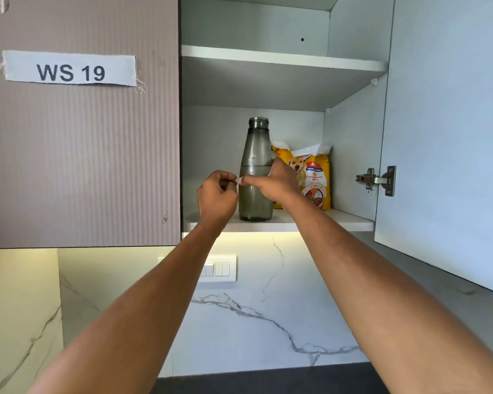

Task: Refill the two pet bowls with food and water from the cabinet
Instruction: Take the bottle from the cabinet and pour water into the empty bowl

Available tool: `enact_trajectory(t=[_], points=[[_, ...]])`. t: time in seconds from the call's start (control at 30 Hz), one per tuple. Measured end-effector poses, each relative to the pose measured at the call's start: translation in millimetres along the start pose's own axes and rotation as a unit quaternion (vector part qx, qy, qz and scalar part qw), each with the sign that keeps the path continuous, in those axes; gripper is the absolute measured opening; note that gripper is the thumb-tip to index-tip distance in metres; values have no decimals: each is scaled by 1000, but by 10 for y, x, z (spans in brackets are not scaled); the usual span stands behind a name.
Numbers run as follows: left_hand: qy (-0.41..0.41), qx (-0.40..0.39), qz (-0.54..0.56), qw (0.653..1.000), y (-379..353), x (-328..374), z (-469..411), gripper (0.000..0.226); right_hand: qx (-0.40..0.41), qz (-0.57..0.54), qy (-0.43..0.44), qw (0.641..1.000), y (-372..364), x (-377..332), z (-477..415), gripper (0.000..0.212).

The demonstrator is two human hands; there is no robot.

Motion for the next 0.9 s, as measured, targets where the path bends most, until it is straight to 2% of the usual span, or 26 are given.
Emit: enact_trajectory(t=[0.23, 0.37, 0.53, 0.67, 0.9], points=[[-34, -59, 37, 997, 371, 204, 467, 21, 18, -9, 10, 1000, 266, -507, 558, 74], [-8, -99, 75, 992, 636, 274, 681, 29, 32, -28, 9, 999, 345, -786, 966, 71], [31, -163, 119, 979, 978, 124, 1108, 25, 51, -79, -5, 996, 231, -917, 1589, 63], [71, -211, 105, 969, 1310, -282, 1530, 27, 27, -101, -40, 994, -120, -854, 2188, 62], [143, -255, 21, 956, 1848, -1316, 2219, 25, -78, -108, -75, 988, -1010, -675, 3413, 62]])
Point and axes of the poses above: each hand's wrist, its own z-axis away from the middle knuckle, its own y-axis out of the back of the hand, x = y × z, the point moved 6 cm from there along -z, towards the middle knuckle, and after that the axes turned 11 degrees about y, right-handed, at the moved point
